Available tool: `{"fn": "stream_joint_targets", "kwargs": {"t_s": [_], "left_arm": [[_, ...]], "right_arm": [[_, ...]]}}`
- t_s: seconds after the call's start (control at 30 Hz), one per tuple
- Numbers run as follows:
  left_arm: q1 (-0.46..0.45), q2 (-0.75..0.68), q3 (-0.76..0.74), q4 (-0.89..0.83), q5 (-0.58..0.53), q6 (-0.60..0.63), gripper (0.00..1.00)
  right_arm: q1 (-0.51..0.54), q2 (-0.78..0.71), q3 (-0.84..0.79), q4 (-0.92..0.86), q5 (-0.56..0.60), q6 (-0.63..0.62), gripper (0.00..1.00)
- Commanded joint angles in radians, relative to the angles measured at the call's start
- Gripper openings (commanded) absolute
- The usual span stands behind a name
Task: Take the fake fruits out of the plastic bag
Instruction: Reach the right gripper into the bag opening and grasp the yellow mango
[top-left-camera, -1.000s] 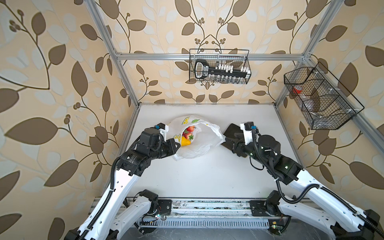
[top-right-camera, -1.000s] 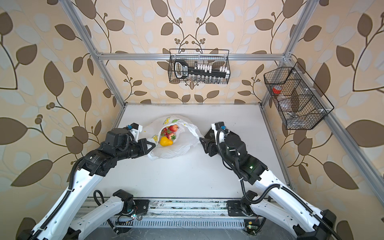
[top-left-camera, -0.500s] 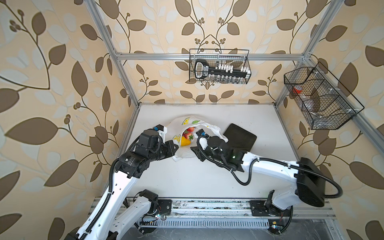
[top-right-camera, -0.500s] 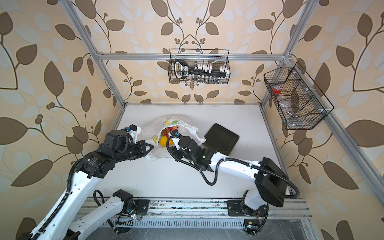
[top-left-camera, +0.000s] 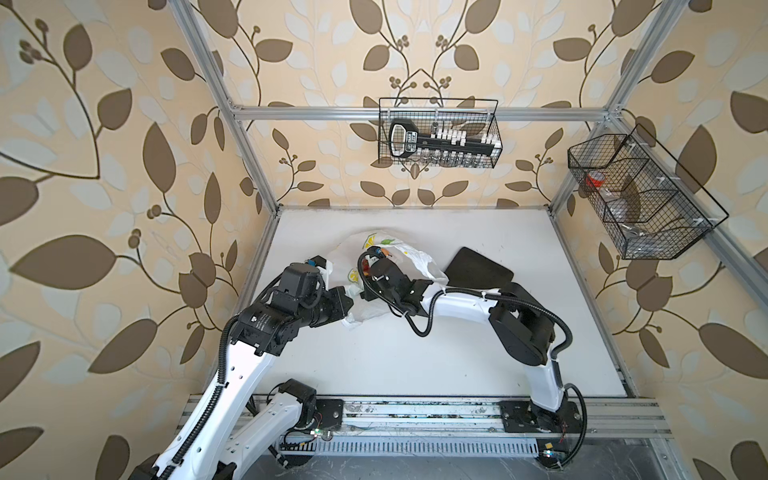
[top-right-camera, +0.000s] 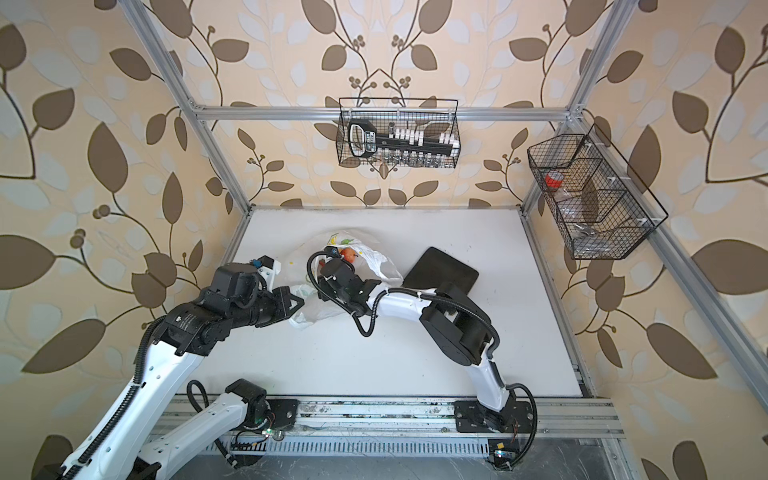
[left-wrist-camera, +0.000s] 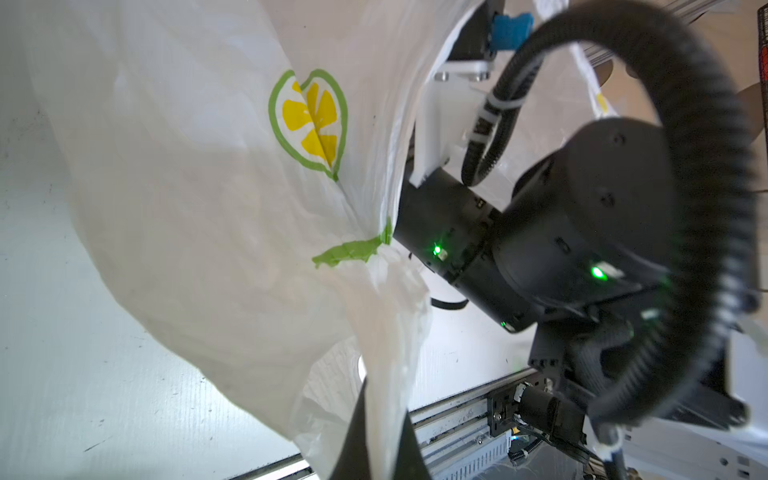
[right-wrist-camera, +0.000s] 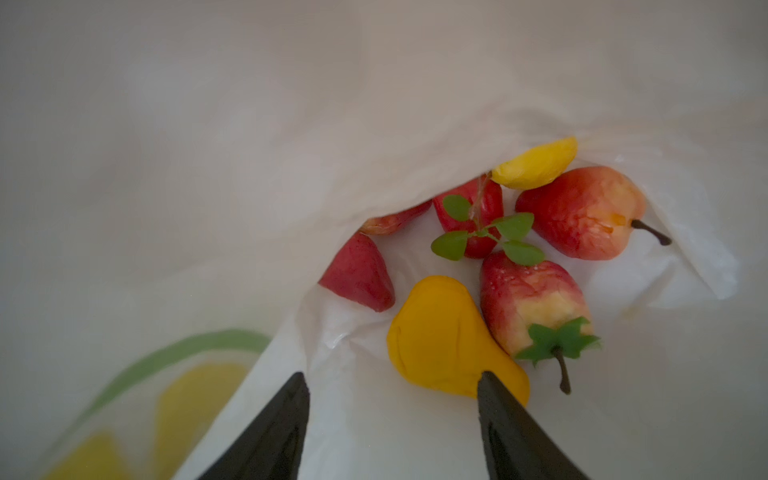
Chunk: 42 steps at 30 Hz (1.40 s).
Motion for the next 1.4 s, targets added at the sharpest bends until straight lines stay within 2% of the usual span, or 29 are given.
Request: {"fn": "stream_joint_targets", "kwargs": {"t_s": [0.0,0.33,0.53,0.67,0.77,0.97,1.17,1.37], "left_arm": [[-0.006,0.003,0.019,-0.015,-0.009,-0.004,0.0],[-0.006,0.021,0.032,-0.022,-0.005,-0.012,0.0],[-0.006,0.03,0.044,-0.025,-0.011,-0.009,0.0],[-0.006,0.034,0.049,-0.023,-0.02,-0.009,0.0],[-0.006,0.038,0.055,-0.022,-0.024,-0.008,0.0],[-0.006,0.042,0.057,-0.015,-0.035,-0.014,0.0],[-0.006,0.044,0.052,-0.009,-0.062,-0.047,0.0],[-0.006,0.039,0.026,0.015,-0.077,-0.111,0.0]], "right_arm": [[-0.015,0.078,0.083,-0.059,0.025,0.05,0.68],[-0.02,0.212,0.198,-0.076,-0.005,-0.074,0.77],[-0.019,0.278,0.265,-0.09,-0.033,-0.182,0.87],[-0.019,0.311,0.294,-0.106,-0.05,-0.247,0.88],[-0.019,0.319,0.296,-0.115,-0.057,-0.291,0.84],[-0.02,0.319,0.298,-0.136,-0.031,-0.347,0.69],[-0.019,0.254,0.281,-0.133,-0.036,-0.363,0.44],[-0.018,0.128,0.178,-0.101,-0.08,-0.319,0.4]]}}
